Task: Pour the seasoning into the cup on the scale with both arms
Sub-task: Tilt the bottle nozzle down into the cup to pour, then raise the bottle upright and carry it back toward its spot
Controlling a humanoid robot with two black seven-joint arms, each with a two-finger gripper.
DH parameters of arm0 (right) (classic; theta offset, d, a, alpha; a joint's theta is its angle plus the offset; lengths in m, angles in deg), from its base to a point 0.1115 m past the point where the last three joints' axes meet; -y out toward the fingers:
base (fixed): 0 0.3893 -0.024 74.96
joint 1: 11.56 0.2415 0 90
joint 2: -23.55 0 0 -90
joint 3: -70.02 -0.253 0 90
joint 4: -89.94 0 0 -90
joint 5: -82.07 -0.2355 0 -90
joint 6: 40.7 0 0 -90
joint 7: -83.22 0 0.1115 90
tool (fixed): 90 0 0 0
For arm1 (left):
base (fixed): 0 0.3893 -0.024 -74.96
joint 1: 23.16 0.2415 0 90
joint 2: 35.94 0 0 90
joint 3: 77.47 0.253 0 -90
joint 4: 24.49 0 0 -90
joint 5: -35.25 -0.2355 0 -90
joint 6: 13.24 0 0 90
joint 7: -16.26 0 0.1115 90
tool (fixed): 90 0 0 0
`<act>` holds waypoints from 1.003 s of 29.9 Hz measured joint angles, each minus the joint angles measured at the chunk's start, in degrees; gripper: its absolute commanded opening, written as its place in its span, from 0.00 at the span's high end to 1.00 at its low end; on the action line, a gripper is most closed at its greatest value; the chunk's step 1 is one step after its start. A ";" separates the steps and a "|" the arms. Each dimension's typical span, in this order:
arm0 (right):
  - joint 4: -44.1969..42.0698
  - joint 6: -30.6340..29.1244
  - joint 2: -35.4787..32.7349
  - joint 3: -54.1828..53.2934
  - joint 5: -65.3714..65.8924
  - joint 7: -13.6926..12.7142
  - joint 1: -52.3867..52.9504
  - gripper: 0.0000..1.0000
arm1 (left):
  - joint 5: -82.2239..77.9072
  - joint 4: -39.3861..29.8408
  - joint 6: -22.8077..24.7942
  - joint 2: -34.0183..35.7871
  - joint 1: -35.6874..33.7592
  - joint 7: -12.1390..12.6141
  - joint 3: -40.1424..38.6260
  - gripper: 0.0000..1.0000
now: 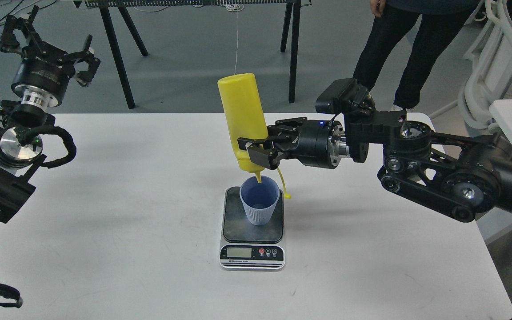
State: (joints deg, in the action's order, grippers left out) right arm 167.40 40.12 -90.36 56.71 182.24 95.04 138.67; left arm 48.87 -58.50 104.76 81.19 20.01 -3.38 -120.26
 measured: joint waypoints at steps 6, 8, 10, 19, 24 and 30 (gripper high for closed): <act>-0.08 2.09 0.38 0.21 7.53 0.18 -1.62 0.75 | -0.13 0.00 0.00 0.02 -0.03 0.04 0.12 0.00; -0.63 2.76 0.80 0.20 8.43 0.18 -1.91 0.75 | -0.16 0.00 0.00 0.02 -0.03 0.04 0.12 0.00; -1.18 3.42 1.06 0.14 8.72 0.16 -2.25 0.75 | -0.16 0.00 0.00 0.01 -0.03 0.04 0.12 0.00; -1.58 6.31 3.10 -0.56 8.62 0.14 -4.54 0.76 | -0.17 0.00 0.00 -0.05 -0.02 -0.04 -0.01 0.00; -1.06 5.57 0.97 -3.39 2.23 1.95 -4.65 0.77 | -0.17 -0.02 0.00 0.25 -0.02 -0.05 -0.01 0.00; 0.66 0.52 -5.50 -8.89 -21.98 2.77 -4.16 0.77 | -0.26 -0.23 0.00 0.28 -0.03 -0.05 0.13 0.00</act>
State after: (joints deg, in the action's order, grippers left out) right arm 168.06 40.64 -95.86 47.82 160.27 97.81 134.51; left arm 48.61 -58.72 104.76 81.47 19.98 -3.43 -120.12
